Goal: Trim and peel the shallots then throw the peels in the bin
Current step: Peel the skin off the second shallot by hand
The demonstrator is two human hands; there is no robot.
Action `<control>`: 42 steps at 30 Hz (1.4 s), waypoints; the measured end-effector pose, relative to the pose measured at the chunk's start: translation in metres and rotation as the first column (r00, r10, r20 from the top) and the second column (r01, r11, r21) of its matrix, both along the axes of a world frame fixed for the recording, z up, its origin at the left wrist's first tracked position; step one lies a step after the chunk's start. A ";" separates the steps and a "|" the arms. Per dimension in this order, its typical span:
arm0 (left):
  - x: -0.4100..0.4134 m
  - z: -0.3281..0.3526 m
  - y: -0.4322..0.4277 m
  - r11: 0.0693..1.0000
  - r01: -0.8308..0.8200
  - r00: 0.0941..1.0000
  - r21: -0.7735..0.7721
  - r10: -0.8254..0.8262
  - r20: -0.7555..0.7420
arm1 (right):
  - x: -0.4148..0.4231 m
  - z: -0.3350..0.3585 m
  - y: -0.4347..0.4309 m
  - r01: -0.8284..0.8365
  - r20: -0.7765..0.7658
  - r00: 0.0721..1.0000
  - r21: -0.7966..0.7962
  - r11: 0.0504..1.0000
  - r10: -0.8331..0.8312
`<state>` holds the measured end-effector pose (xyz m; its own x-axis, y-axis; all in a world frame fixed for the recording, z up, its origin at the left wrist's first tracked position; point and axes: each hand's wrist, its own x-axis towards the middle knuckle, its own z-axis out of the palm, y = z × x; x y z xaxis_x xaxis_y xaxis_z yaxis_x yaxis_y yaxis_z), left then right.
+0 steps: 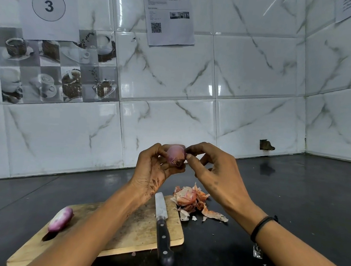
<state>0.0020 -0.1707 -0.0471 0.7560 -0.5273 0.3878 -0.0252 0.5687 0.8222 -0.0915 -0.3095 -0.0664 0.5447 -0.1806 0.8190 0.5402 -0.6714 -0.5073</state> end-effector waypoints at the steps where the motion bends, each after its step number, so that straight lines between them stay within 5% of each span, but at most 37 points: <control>1: 0.000 0.000 0.000 1.000 0.006 1.000 -0.004 -0.005 0.004 | 0.000 0.000 0.000 0.002 0.004 1.000 -0.006 1.000 -0.002; 15: 0.008 -0.005 -0.003 0.989 -0.118 0.970 0.087 0.096 0.224 | -0.001 0.001 -0.001 0.027 -0.052 0.998 0.064 0.998 -0.024; 20: -0.001 -0.008 -0.001 0.912 -0.351 0.822 0.210 0.194 0.535 | 0.003 0.002 -0.003 0.029 -0.029 0.999 0.035 0.999 -0.028; 28: -0.006 -0.007 -0.004 0.820 -0.572 0.541 0.029 0.350 0.765 | 0.006 0.001 -0.004 0.038 0.025 0.999 0.002 0.999 -0.038; 42: -0.003 -0.005 -0.006 0.759 -0.651 0.405 -0.005 0.353 0.844 | 0.006 0.002 -0.009 0.091 0.079 0.993 -0.025 0.996 -0.088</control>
